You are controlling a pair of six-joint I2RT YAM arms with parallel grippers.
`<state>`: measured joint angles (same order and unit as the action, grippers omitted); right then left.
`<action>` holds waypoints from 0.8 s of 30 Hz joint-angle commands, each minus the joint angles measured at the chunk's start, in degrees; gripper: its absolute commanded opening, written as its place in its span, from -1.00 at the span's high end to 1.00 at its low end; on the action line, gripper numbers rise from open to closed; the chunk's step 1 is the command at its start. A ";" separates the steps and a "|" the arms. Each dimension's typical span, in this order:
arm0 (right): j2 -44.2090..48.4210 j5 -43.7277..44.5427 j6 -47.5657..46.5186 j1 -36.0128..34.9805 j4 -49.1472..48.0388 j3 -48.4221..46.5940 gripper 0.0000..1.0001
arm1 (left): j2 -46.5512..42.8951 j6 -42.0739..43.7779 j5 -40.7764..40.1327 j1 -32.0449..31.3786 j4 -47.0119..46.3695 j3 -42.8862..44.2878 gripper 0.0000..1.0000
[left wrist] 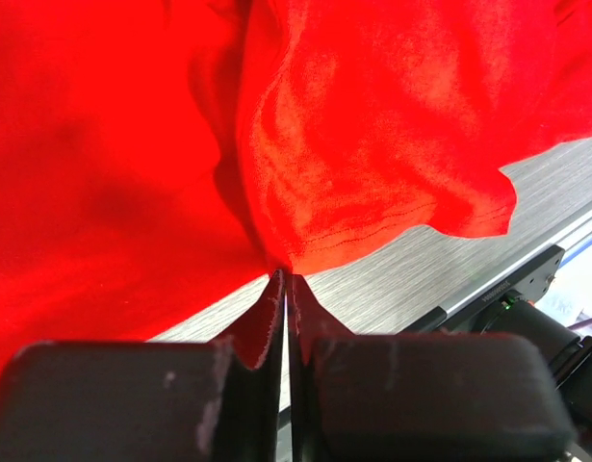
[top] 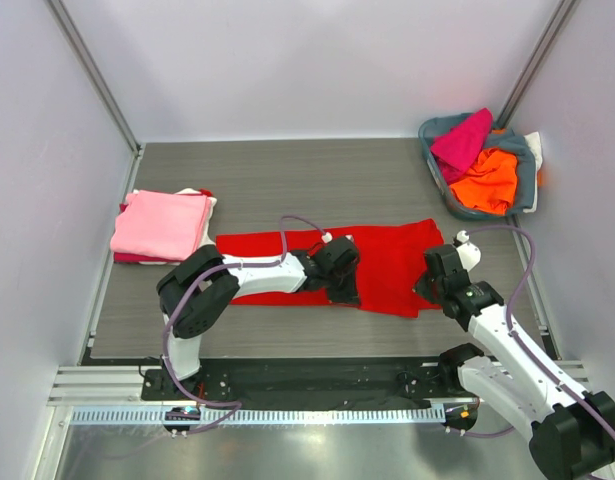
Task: Fold and stack the t-shirts
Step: Fold the tshirt
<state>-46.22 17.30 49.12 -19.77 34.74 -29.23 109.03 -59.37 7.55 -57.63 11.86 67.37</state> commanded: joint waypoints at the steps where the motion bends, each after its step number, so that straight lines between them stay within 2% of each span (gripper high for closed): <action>1: 0.16 1.95 0.45 -0.18 -0.55 0.23 0.91 | -1.28 1.01 1.06 -0.12 -0.34 0.92 0.98; 11: -2.12 3.09 -0.26 -0.18 -0.55 -0.56 0.91 | -3.39 1.45 2.38 1.55 -0.17 -1.63 0.99; 13: -2.21 3.09 -0.26 -0.18 -0.55 -0.65 0.91 | -3.04 1.54 2.64 1.73 -0.25 -1.28 0.81; 14: -2.21 3.09 -0.26 -0.18 -0.55 -0.65 0.91 | -2.78 1.46 2.73 1.64 -0.26 -1.11 0.61; 15: -2.30 3.09 -0.26 -0.18 -0.55 -0.56 0.90 | -2.16 1.45 3.25 1.64 -0.52 -0.84 0.54; 20: -2.04 2.83 -0.43 -0.18 -0.55 -0.74 0.91 | -1.02 1.19 3.87 1.64 -1.40 0.04 0.31; 24: -2.39 2.92 -0.43 -0.18 -0.46 -0.56 0.91 | -1.02 1.19 3.96 1.55 -1.49 0.30 0.28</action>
<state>-48.40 18.35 49.04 -19.77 34.81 -29.23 108.97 -58.30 10.44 -56.12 11.81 66.08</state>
